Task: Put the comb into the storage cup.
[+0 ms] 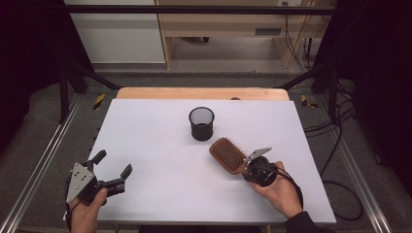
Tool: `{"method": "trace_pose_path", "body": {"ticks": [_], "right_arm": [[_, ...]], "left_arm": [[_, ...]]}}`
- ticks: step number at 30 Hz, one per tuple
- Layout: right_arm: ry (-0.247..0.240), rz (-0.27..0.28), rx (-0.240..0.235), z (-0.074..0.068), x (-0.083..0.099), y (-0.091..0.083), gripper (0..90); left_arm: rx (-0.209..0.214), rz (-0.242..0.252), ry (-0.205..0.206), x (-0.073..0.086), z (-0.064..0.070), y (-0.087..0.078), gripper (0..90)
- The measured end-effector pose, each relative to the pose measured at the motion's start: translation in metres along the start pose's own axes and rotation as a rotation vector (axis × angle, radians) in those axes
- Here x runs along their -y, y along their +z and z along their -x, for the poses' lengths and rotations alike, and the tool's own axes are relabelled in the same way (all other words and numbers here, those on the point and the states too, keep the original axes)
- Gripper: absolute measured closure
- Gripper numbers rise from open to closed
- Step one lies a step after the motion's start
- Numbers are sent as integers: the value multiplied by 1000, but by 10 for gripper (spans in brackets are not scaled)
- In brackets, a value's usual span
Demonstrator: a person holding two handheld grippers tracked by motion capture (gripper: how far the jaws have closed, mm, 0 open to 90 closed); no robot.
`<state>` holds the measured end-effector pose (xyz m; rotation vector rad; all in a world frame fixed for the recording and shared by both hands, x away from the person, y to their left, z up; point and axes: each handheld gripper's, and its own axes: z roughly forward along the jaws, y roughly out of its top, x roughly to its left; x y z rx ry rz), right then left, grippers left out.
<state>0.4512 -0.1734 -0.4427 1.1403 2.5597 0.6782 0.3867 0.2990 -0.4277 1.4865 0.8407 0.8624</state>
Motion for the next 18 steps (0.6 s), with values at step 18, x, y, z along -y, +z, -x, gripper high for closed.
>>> {"method": "trace_pose_path", "body": {"ticks": [18], "right_arm": [[14,342,-24,-13,-17,-25,731]], "left_arm": [[222,-46,-71,-47,68,74,25]]}}
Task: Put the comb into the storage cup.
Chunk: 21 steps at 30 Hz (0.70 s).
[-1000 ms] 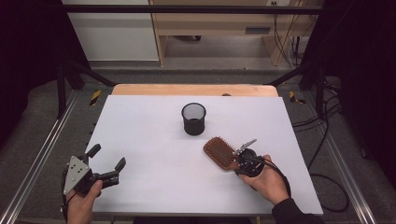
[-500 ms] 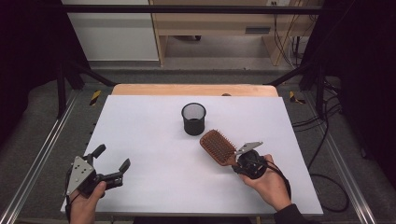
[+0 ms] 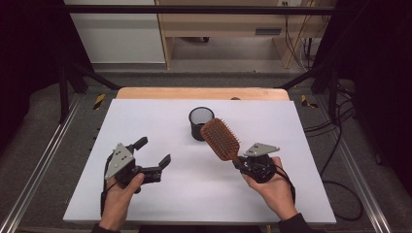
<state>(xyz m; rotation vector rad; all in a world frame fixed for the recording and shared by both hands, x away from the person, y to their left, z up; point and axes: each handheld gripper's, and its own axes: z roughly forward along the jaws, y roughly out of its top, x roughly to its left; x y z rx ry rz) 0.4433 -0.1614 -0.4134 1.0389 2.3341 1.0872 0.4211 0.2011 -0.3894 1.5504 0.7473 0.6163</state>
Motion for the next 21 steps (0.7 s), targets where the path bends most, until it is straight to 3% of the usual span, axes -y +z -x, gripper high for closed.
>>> {"method": "trace_pose_path", "body": {"ticks": [2,7,14,21], "right_arm": [[4,9,-21,1,1,0,731],[-3,31,-23,1,4,0,730],[8,78,-8,-5,3,-1,731],[7,102,-5,-15,-1,1,731]], "left_arm": [[8,-9,-10,-4,7,11,27],[22,-18,-5,-8,18,28,32],[54,-18,-73,-8,29,50,34],[85,-23,-104,-11,38,63,35]]}}
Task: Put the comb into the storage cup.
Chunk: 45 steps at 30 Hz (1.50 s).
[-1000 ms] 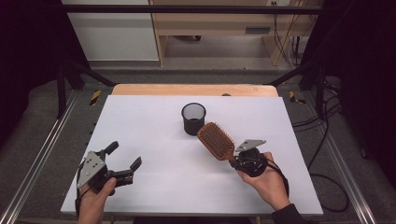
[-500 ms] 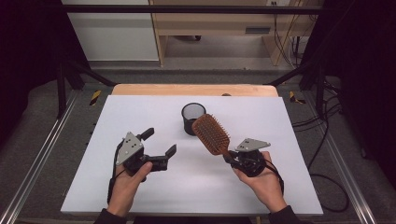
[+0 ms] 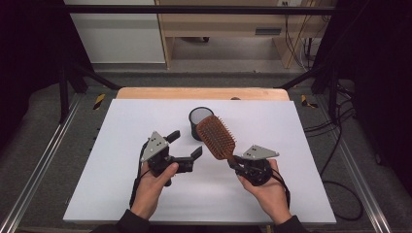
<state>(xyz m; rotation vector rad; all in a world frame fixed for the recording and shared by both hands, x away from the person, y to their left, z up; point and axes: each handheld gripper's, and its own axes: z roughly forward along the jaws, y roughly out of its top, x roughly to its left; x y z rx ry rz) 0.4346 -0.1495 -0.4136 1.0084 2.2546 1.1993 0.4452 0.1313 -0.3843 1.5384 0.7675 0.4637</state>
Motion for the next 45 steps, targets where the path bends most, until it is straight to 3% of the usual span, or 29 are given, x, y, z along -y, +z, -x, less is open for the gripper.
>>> {"method": "trace_pose_path", "body": {"ticks": [3,10,14,20,25,36,45], "right_arm": [[0,17,3,-2,-1,0,730],[-15,72,-2,-8,-3,-2,730],[-33,94,-12,-14,-5,-1,730],[-56,153,-32,-20,-7,-3,730],[-68,169,-43,-25,-7,0,730],[-93,178,-53,-31,-7,2,730],[-104,187,-48,-33,-7,3,729]], "left_arm": [[-3,1,-26,0,0,3,35],[21,30,-129,-2,-1,8,43],[42,25,-123,-5,2,13,45],[82,22,-167,-12,3,18,64],[113,31,-211,-17,2,19,106],[96,43,-245,-20,-3,18,190],[122,34,-295,-22,-8,19,282]]}}
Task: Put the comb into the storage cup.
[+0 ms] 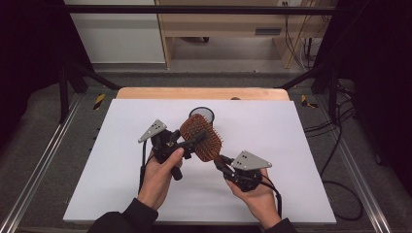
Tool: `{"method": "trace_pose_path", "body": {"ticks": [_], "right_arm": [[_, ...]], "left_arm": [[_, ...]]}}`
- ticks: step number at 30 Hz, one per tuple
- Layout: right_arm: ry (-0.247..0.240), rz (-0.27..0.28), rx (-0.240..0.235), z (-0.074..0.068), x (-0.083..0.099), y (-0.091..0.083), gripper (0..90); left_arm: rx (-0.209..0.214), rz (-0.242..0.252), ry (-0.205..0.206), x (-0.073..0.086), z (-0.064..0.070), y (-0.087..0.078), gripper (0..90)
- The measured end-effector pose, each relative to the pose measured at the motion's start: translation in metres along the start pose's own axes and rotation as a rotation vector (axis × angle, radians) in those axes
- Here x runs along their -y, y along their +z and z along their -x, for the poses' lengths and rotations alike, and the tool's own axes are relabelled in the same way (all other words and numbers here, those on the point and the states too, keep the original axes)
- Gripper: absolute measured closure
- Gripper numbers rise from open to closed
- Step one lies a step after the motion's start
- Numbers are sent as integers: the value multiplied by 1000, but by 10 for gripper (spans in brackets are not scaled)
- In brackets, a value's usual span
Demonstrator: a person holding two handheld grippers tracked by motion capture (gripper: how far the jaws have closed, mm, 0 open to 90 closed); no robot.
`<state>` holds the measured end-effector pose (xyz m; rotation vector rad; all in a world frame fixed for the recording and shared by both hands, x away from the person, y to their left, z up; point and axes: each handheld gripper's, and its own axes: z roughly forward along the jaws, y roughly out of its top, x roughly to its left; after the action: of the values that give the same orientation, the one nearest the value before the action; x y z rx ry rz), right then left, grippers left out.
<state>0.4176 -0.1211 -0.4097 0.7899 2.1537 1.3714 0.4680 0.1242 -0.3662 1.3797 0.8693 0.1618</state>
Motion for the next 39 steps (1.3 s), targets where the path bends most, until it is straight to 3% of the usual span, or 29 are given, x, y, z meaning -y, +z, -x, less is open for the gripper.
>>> {"method": "trace_pose_path", "body": {"ticks": [16,26,39], "right_arm": [[2,4,8,-1,1,3,729],[10,11,10,-1,2,4,730],[18,12,5,-3,3,5,730]], "left_arm": [[-19,-22,-55,0,-1,2,373],[-5,-20,-85,-2,1,2,427],[-22,-27,-89,-5,11,2,500]]}}
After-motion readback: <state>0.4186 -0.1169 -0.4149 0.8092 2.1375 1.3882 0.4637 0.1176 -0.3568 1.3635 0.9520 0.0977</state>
